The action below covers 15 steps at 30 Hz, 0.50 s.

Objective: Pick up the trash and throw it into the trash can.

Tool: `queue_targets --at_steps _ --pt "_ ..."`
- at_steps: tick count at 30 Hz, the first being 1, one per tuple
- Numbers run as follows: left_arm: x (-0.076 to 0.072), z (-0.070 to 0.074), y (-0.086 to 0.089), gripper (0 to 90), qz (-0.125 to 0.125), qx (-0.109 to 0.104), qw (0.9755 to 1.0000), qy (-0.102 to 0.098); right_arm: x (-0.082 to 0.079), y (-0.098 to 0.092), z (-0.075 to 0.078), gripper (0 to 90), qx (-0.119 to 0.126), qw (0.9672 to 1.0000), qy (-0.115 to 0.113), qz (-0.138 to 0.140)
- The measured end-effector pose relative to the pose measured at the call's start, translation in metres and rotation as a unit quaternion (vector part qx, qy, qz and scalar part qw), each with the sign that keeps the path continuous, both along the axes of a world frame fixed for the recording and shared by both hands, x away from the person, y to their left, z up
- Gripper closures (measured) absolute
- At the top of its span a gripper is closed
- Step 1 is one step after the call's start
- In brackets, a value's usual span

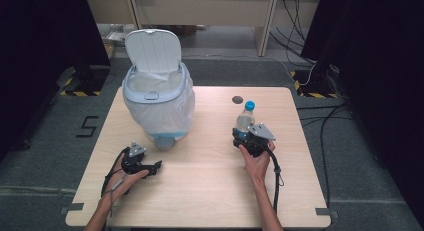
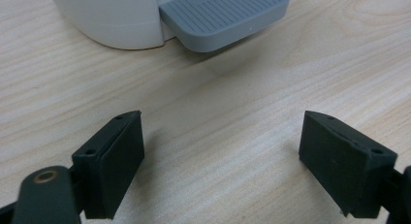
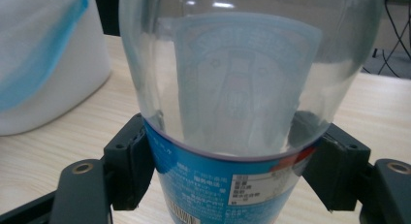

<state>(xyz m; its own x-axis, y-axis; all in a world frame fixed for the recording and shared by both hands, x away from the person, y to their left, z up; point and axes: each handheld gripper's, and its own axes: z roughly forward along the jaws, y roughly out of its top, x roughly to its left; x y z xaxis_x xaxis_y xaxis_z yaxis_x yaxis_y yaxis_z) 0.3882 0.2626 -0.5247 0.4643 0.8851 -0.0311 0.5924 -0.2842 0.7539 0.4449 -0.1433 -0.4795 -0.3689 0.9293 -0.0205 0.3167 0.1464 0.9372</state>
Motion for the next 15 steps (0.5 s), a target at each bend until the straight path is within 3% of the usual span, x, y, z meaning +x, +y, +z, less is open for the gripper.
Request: queue_targets --at_steps 15 --pt "0.000 0.000 0.001 15.4 0.001 -0.004 1.0000 0.001 0.009 0.024 0.075 28.0 -0.004 0.9992 -0.018 0.037"
